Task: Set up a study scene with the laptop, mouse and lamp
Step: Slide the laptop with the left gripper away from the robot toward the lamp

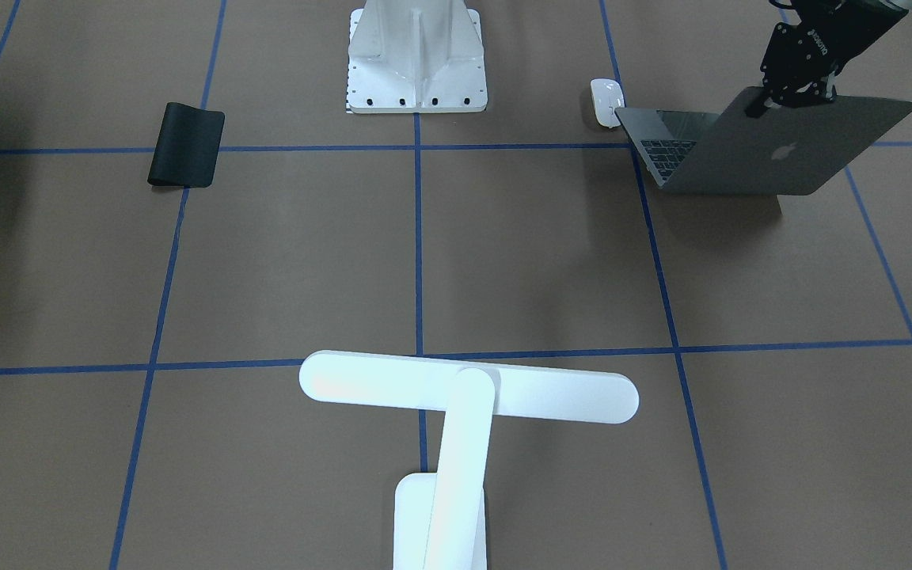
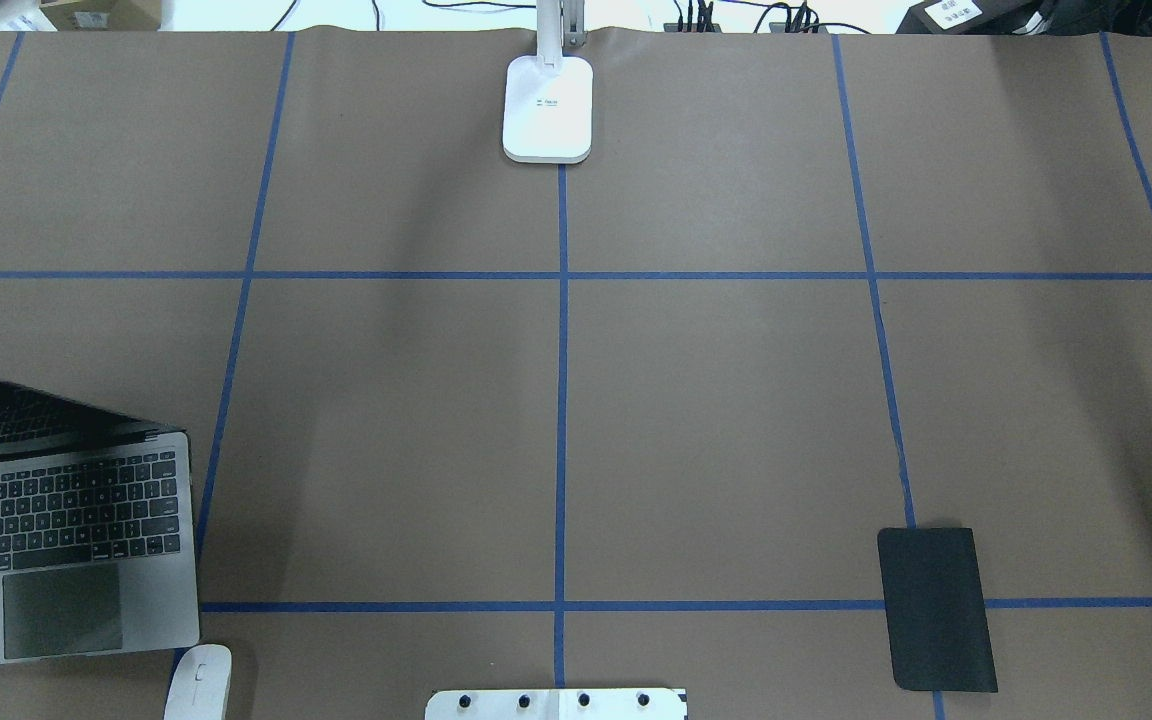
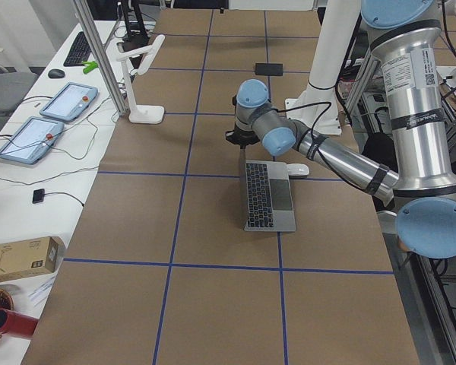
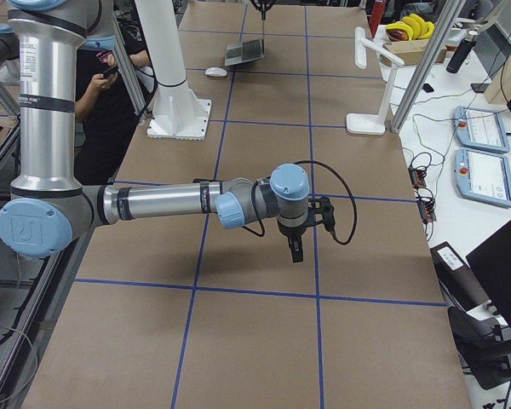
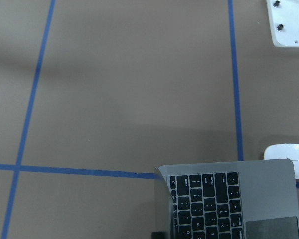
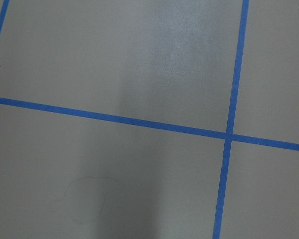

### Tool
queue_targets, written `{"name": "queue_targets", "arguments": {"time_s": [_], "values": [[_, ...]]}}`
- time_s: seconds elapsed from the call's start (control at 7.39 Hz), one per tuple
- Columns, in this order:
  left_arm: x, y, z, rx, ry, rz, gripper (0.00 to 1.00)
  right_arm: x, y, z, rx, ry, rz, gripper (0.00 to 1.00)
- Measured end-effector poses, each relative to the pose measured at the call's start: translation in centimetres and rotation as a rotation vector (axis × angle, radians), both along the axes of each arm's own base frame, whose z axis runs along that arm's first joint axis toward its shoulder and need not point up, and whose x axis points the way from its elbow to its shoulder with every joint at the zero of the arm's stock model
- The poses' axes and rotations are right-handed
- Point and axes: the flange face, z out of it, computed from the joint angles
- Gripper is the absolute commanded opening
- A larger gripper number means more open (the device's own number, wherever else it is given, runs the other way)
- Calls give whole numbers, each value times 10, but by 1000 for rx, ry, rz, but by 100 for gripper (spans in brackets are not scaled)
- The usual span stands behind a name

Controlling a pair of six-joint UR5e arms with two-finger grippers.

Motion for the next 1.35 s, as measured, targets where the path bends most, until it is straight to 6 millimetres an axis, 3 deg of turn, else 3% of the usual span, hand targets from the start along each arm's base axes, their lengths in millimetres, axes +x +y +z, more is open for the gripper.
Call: {"name": "queue_targets", "arguments": {"time_s": [0.41,0.81,0.95,1.35], "values": [[26,-54,-65,17,-64,-68,0,0,0,2,-5,5,3,100],[77,-107,-123,70,-79,-76,0,0,1,5,-17,1,1,100],[94,-119,-142,96,-82,-81,0,0,1,9,-27,-1,0,100],[116,-138,-196,158,-59,-92,0,0,6,26,-54,3,-2,100]]}}
